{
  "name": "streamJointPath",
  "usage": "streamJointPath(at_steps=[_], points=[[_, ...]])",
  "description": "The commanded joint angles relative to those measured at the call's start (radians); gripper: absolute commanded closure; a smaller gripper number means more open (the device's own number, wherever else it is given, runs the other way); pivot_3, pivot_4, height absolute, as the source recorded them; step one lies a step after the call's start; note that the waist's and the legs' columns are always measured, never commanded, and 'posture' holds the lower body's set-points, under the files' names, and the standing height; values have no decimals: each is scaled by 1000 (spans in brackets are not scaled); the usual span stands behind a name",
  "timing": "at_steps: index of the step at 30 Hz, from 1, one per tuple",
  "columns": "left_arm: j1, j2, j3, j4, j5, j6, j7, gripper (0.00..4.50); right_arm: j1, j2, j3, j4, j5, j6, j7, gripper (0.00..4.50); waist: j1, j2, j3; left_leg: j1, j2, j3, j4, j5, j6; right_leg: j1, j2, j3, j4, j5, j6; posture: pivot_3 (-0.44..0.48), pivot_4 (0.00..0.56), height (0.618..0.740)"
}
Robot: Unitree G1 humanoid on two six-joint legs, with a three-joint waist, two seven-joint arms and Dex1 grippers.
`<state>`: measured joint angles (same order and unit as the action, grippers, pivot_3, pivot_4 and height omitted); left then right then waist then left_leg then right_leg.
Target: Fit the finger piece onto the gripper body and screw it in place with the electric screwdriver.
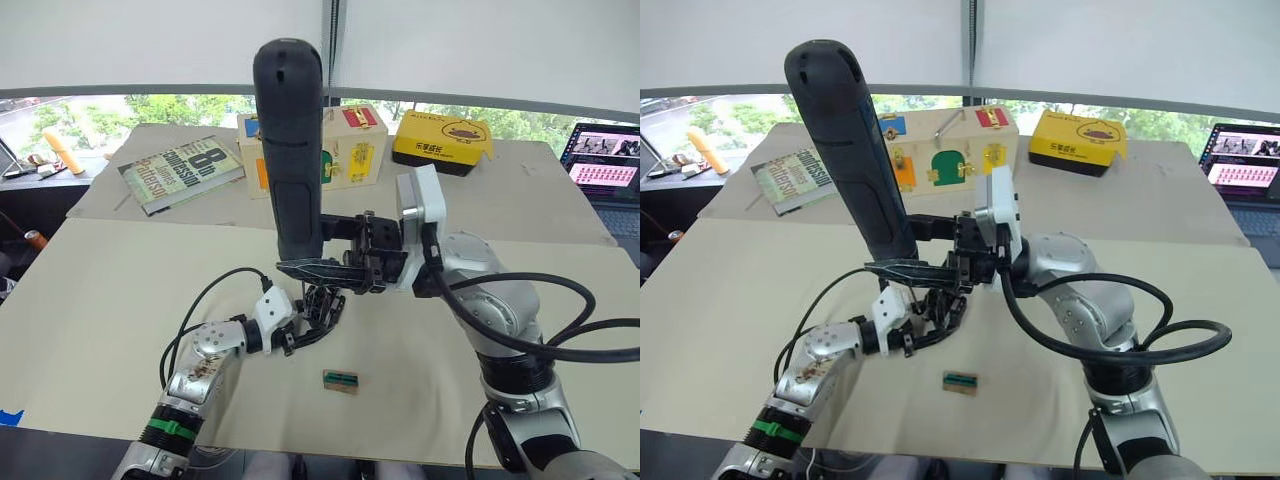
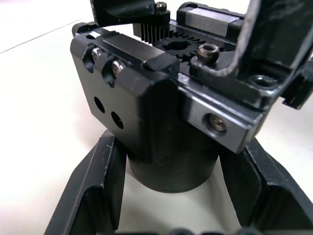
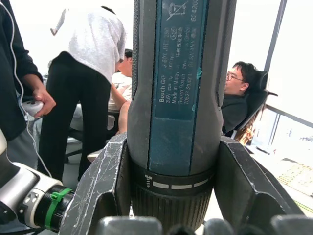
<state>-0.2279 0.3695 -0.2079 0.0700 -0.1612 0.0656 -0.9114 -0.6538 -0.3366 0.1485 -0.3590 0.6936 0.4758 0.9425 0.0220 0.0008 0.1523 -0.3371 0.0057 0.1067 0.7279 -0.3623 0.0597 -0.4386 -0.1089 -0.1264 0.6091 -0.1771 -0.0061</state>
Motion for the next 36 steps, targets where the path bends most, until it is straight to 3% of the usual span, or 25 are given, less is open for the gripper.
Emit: streamJointPath(at_steps=[1, 36], points=[[37, 4, -48, 29, 13, 52, -17, 2232, -6, 20, -7, -19, -5, -52, 10, 2567, -1, 0, 0, 0, 0, 0, 0, 0, 0, 0, 0, 0, 0, 0, 0, 0, 150, 740], [51, 8, -46, 30, 12, 60, -17, 2232, 26, 54, 33, 38, -118, -108, 73, 2567, -9, 0, 0, 0, -1, 0, 0, 0, 0, 0, 0, 0, 0, -1, 1, 0, 150, 740]])
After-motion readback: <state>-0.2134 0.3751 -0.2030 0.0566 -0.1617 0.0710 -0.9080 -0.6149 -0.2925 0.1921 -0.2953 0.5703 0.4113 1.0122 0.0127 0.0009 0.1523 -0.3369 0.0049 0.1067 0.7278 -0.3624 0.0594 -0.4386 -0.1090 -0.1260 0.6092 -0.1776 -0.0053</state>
